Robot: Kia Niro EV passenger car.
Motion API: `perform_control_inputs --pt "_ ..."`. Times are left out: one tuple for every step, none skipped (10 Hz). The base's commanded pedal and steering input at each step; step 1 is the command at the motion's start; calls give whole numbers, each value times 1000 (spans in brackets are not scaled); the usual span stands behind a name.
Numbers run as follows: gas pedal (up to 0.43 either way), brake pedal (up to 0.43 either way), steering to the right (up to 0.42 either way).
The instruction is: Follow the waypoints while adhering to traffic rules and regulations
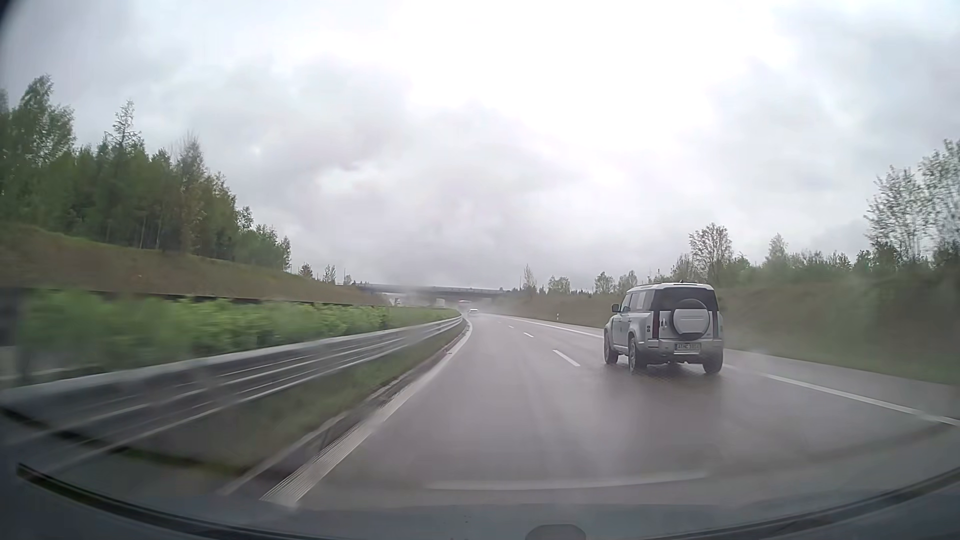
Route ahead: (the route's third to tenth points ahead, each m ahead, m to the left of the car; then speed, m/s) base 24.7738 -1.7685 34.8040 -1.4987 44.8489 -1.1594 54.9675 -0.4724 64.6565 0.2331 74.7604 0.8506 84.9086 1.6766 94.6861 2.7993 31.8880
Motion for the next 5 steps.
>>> perform_control_inputs --pt "287 0 -9" --pt "287 0 -9" --pt "287 0 -9" --pt "287 0 -9" --pt "287 0 -9"
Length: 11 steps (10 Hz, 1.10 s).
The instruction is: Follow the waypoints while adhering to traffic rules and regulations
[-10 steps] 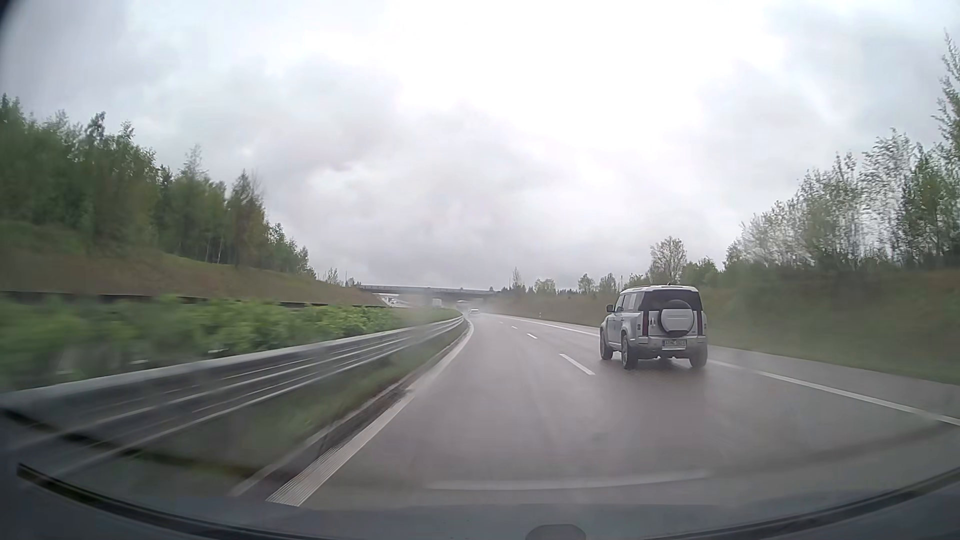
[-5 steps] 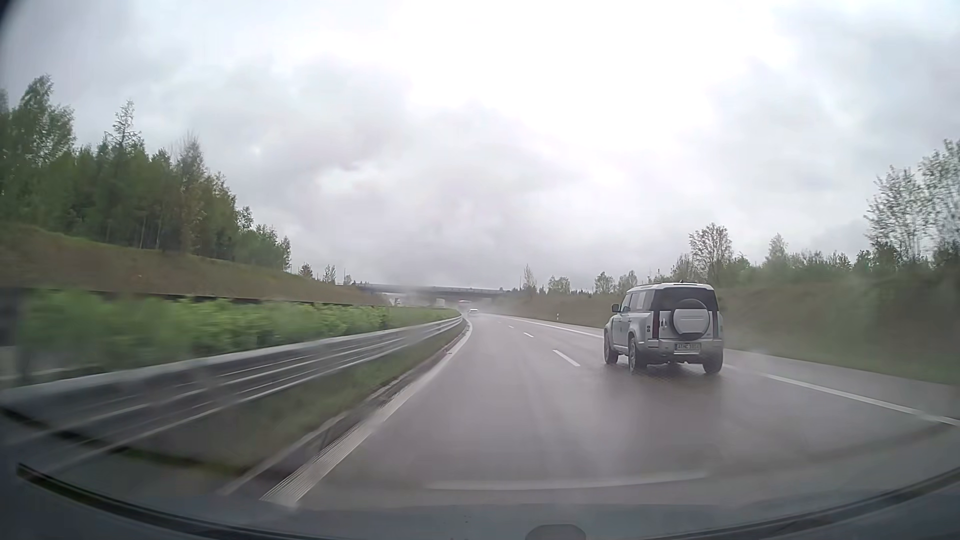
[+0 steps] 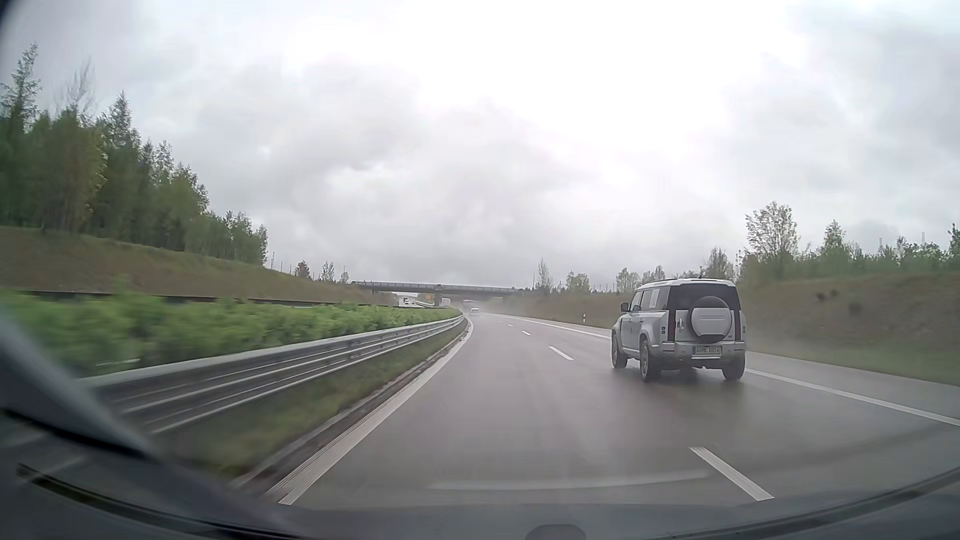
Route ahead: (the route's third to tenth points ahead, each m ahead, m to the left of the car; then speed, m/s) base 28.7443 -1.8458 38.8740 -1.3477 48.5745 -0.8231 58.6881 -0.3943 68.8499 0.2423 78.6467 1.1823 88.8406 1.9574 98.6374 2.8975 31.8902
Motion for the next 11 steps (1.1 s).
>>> perform_control_inputs --pt "287 0 -9" --pt "287 0 -9" --pt "287 0 -9" --pt "287 0 -9" --pt "287 0 -9" --pt "287 0 -9" --pt "287 0 -9" --pt "287 0 -9" --pt "287 0 -8" --pt "287 0 -8" --pt "287 0 -8"
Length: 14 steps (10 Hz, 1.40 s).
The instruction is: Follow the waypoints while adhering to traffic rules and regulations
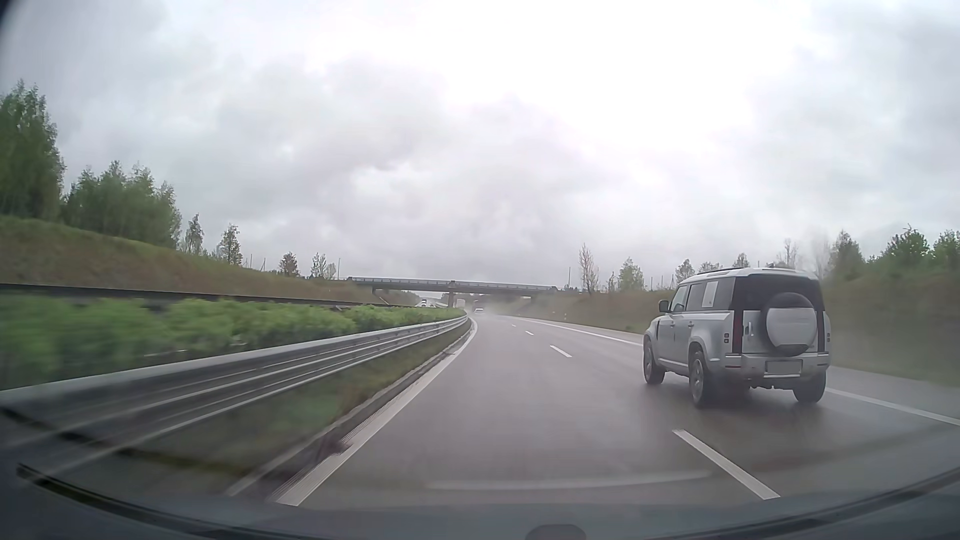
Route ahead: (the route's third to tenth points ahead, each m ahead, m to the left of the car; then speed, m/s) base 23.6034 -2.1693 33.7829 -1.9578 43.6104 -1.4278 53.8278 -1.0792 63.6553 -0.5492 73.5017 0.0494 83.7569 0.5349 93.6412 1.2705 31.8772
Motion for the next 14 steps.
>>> perform_control_inputs --pt "287 0 -8" --pt "287 0 -8" --pt "287 0 -8" --pt "287 0 -8" --pt "287 0 -8" --pt "287 0 -7" --pt "287 0 -7" --pt "287 0 -7" --pt "287 0 -6" --pt "287 0 -6" --pt "287 0 -6" --pt "287 0 -6" --pt "287 0 -6" --pt "280 0 -6"
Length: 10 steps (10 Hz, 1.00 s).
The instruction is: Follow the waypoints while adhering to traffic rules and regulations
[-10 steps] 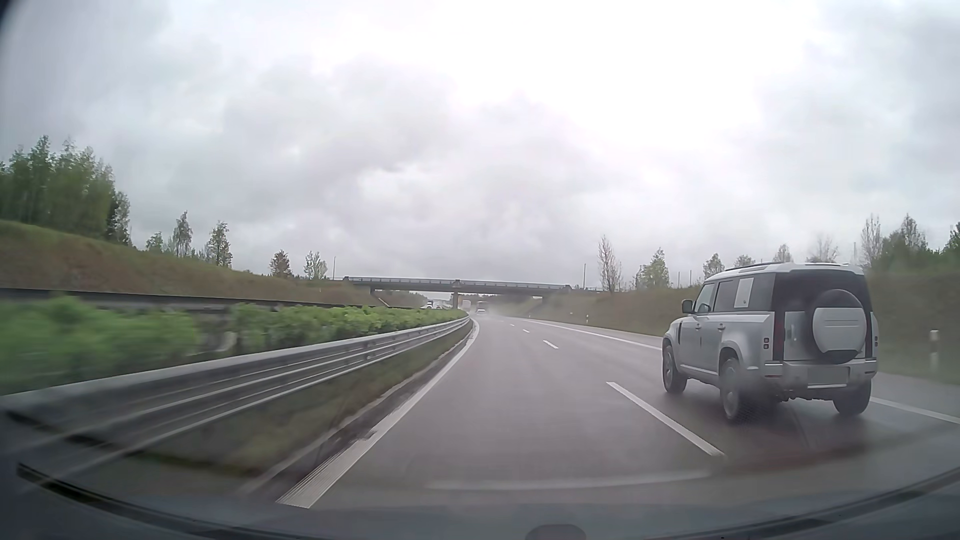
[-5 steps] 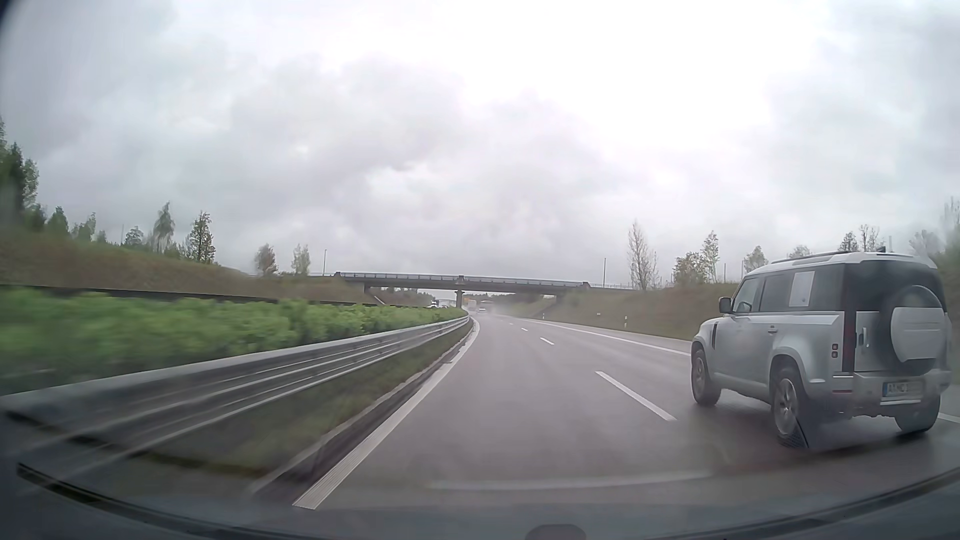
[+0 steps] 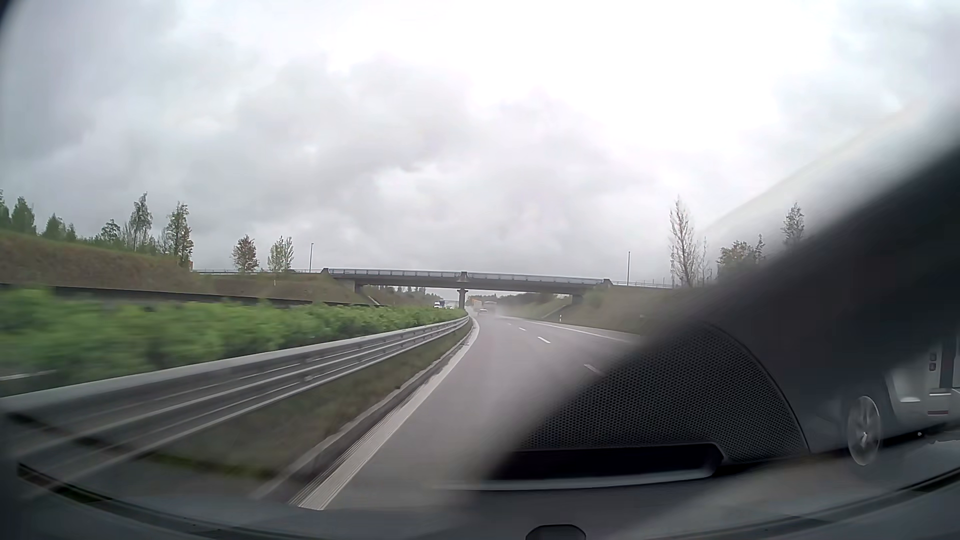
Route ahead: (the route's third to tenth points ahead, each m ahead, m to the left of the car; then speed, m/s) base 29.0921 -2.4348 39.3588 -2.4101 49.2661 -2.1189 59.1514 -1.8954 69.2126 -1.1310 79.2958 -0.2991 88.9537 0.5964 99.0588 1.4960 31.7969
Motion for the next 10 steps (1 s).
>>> perform_control_inputs --pt "280 0 -6" --pt "280 0 -6" --pt "280 0 -6" --pt "280 0 -6" --pt "280 0 -6" --pt "280 0 -6" --pt "280 0 -6" --pt "280 0 -6" --pt "280 0 -6" --pt "280 0 -6"
